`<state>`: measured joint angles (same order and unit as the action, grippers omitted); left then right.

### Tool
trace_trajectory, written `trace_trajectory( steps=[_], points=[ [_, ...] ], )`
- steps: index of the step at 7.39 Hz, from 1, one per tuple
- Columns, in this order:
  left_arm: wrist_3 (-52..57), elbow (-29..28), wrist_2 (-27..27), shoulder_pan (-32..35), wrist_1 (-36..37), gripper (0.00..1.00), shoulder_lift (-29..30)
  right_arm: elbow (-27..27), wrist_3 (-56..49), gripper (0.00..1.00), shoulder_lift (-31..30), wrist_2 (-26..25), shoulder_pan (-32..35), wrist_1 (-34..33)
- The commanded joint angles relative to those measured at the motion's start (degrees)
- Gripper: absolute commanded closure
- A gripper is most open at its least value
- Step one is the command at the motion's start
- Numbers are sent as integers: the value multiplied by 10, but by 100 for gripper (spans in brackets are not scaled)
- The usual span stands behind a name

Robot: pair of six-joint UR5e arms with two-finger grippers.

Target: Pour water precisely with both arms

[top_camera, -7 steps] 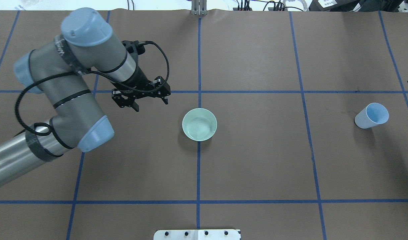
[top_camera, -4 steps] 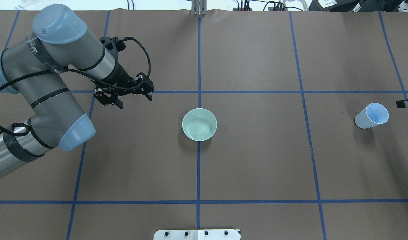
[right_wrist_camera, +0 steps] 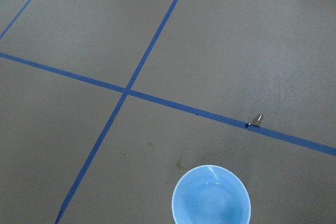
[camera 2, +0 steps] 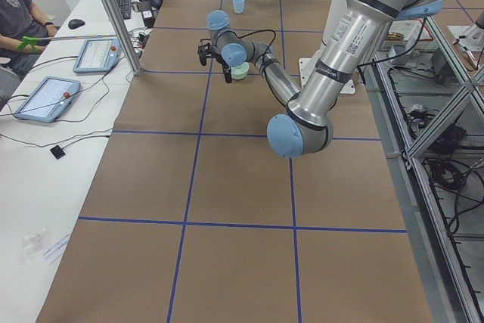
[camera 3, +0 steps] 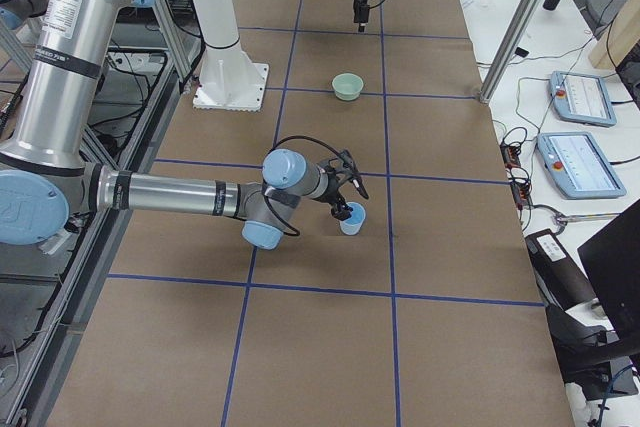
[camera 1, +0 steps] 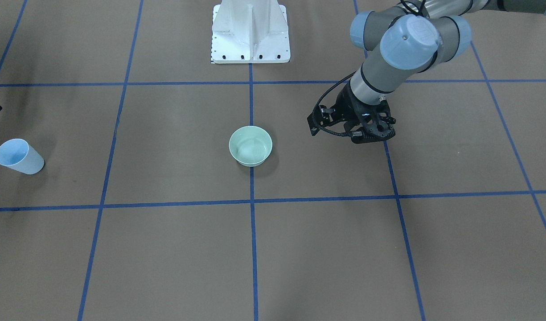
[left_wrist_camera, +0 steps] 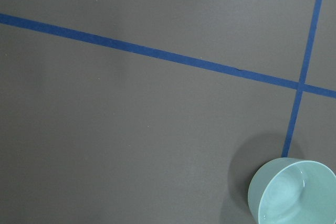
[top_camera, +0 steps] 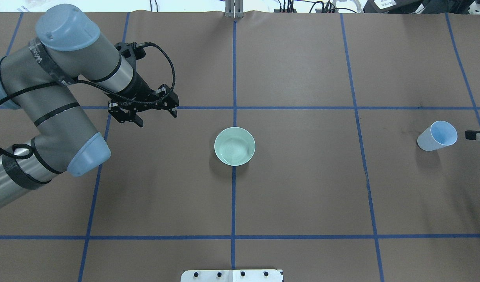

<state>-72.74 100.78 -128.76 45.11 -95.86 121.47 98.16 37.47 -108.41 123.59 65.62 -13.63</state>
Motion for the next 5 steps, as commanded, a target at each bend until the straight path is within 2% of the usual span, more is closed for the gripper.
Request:
trace_trajectory(
  steps=[1, 2, 3, 4, 5],
  points=[
    [0, -1, 1, 0, 1, 0, 0, -68, -2, 1, -15, -68, -37, 118],
    [-1, 0, 1, 0, 1, 0, 1, -86, -3, 1, -15, -97, -59, 138],
    [-2, -1, 1, -1, 1, 0, 1, -88, -3, 1, -16, -112, -75, 141],
    [-6, 0, 1, 0, 1, 0, 3, -89, -5, 1, -17, -157, -114, 148],
    [-6, 5, 0, 0, 1, 0, 3, -96, -6, 1, -20, -175, -131, 164]
  ],
)
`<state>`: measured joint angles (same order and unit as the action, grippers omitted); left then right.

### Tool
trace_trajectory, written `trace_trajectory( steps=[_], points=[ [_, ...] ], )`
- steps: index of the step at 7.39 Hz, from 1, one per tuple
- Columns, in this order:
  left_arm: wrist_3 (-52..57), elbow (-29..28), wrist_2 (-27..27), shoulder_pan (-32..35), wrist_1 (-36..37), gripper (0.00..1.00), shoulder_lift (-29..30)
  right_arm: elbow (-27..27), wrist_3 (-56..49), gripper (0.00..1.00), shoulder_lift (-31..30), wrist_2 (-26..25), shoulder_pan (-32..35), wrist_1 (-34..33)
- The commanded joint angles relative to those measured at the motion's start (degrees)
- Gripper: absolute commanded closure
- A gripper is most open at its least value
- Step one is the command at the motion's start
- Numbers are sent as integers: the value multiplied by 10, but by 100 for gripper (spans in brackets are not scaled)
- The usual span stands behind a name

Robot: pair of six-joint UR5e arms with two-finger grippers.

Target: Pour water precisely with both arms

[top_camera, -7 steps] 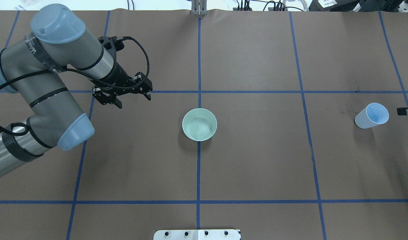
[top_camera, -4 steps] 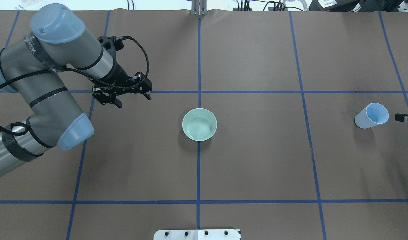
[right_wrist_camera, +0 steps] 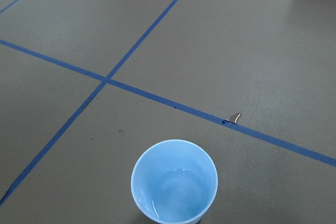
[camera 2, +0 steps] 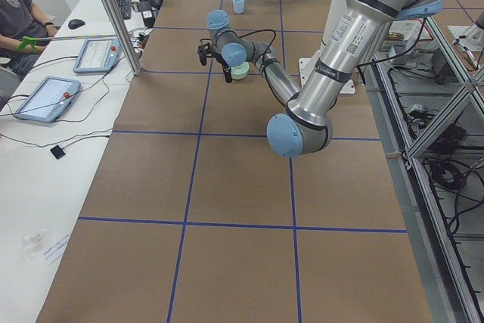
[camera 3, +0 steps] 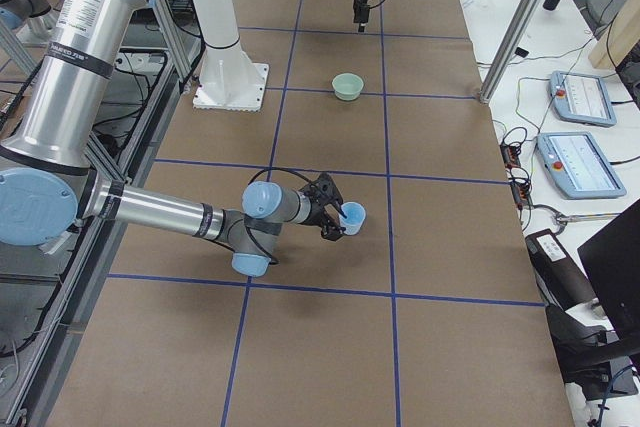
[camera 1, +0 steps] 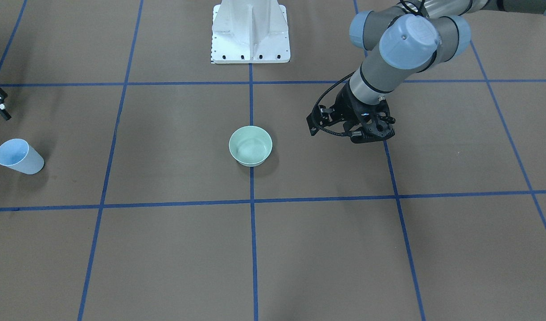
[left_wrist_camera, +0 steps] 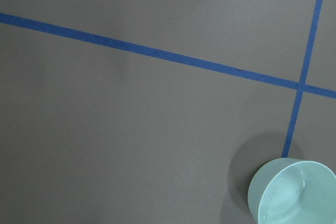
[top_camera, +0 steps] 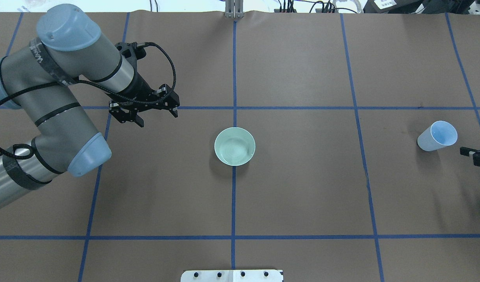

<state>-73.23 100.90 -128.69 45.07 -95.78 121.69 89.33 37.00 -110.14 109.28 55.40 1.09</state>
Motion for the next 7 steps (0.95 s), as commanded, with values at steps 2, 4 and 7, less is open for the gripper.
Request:
trace_trajectory(
  steps=[2, 4, 7],
  points=[
    [-2, 4, 0, 1, 1, 0, 0, -20, -1, 1, -2, -82, -63, 22],
    [-1, 4, -1, 3, 1, 0, -1, -28, 5, 1, 12, -114, -92, 22],
    [0, 4, -1, 7, 1, 0, -2, -110, 6, 1, 59, -115, -95, 74]
  ],
)
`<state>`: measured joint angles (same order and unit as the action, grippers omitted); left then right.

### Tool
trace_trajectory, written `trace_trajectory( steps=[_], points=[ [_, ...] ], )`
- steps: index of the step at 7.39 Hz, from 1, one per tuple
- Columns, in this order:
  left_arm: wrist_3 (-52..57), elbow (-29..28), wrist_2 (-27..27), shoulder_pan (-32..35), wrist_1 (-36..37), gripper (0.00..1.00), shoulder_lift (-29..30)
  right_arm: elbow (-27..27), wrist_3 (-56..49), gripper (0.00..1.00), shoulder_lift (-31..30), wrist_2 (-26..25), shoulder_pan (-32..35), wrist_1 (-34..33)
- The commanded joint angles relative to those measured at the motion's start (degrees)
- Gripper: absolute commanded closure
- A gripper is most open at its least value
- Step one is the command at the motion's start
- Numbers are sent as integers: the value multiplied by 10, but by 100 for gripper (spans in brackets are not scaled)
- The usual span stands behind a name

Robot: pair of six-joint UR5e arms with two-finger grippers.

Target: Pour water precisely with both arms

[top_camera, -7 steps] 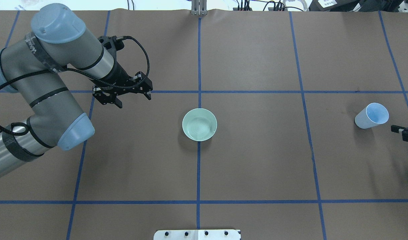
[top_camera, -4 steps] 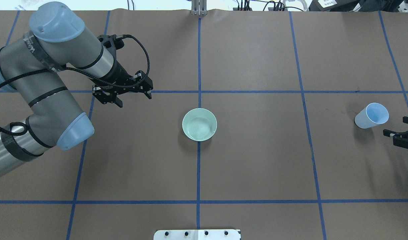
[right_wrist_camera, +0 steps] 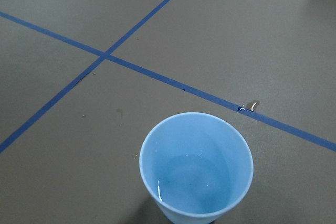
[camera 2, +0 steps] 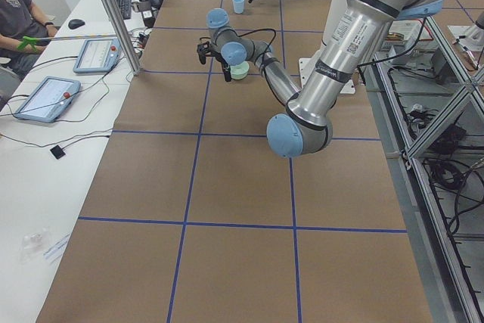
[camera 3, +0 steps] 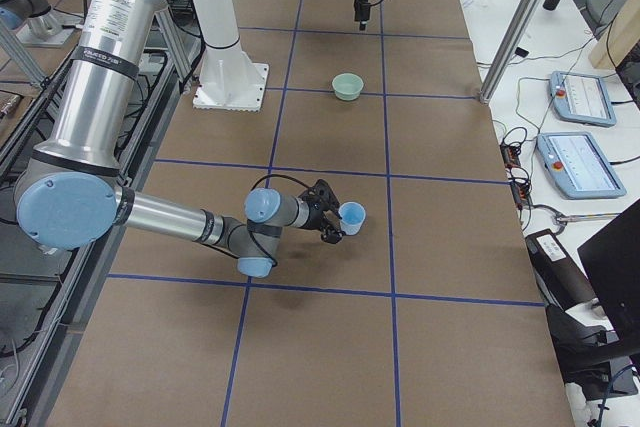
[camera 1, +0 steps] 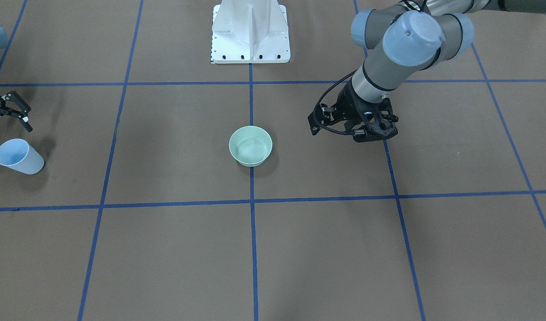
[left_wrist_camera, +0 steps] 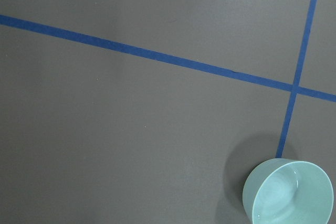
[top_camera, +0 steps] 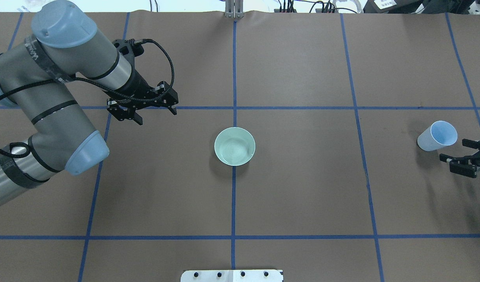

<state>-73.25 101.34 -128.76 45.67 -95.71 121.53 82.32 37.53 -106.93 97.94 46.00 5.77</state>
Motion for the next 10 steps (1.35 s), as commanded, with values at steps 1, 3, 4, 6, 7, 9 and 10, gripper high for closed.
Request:
trace_trajectory(
  steps=[1, 3, 4, 6, 7, 9, 10],
  points=[
    [0, 1, 0, 1, 0, 0, 0, -44, 1, 1, 35, -3, -1, 28],
    [0, 6, 0, 1, 0, 0, -1, -44, 2, 1, 38, -13, -1, 28],
    [0, 8, 0, 1, 0, 0, -1, -44, 2, 1, 42, -21, -1, 28],
    [0, 8, -1, 4, 1, 0, -1, -47, 2, 1, 50, -27, -2, 28],
    [0, 10, -1, 4, 1, 0, -1, -47, 2, 1, 54, -28, -1, 28],
    [0, 11, -1, 4, 1, 0, -1, -48, 1, 2, 56, -35, -1, 28],
    [0, 12, -1, 5, 3, 0, -1, -48, 1, 5, 56, -35, -1, 28]
  ],
)
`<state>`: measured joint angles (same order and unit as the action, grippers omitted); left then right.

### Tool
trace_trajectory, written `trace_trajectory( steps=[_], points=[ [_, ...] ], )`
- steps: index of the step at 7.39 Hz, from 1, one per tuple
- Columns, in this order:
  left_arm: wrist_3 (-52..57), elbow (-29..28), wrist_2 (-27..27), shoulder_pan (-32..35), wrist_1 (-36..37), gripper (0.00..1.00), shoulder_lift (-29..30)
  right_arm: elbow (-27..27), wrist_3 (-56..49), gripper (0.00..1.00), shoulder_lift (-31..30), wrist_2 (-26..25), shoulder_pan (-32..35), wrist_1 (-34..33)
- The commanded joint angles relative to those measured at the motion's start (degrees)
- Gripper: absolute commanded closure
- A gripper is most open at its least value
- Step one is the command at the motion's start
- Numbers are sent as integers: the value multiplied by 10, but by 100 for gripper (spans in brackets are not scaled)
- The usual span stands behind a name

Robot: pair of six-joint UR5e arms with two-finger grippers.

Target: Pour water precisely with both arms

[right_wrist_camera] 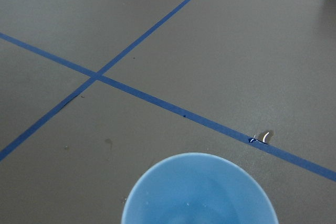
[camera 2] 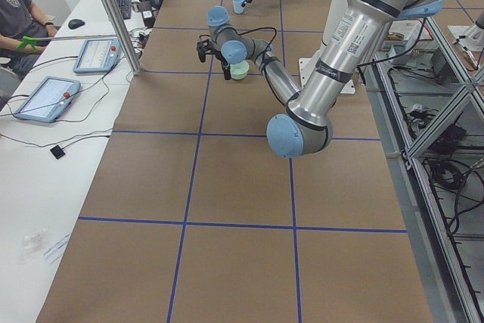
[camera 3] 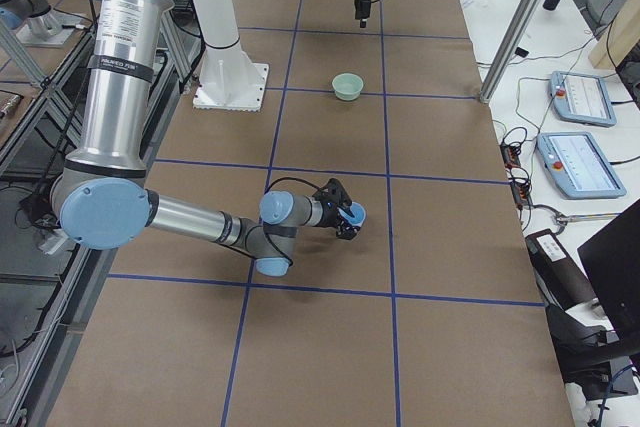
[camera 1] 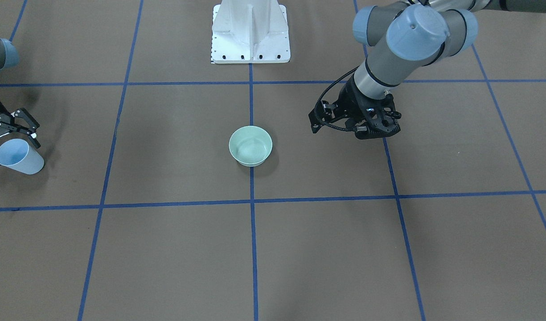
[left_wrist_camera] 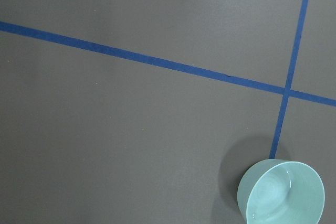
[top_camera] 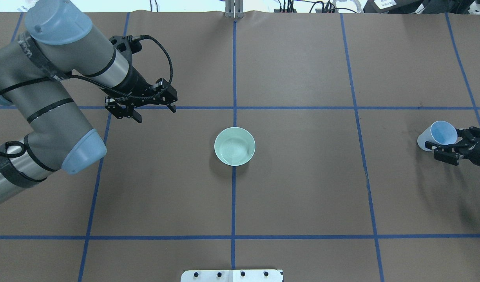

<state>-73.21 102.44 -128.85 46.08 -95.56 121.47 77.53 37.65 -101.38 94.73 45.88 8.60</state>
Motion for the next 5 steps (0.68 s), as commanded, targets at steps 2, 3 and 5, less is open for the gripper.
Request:
trace_trajectory(
  steps=[2, 3, 5],
  points=[
    [1, 2, -1, 1, 3, 0, -1, -1, 0, 24, 0, -2, 0, 0],
    [1, 3, -1, 3, 3, 0, -1, -1, -1, 39, 0, -2, 1, 1],
    [1, 6, -1, 5, 3, 0, -1, 18, -1, 53, 3, 0, 1, -4]
  ],
)
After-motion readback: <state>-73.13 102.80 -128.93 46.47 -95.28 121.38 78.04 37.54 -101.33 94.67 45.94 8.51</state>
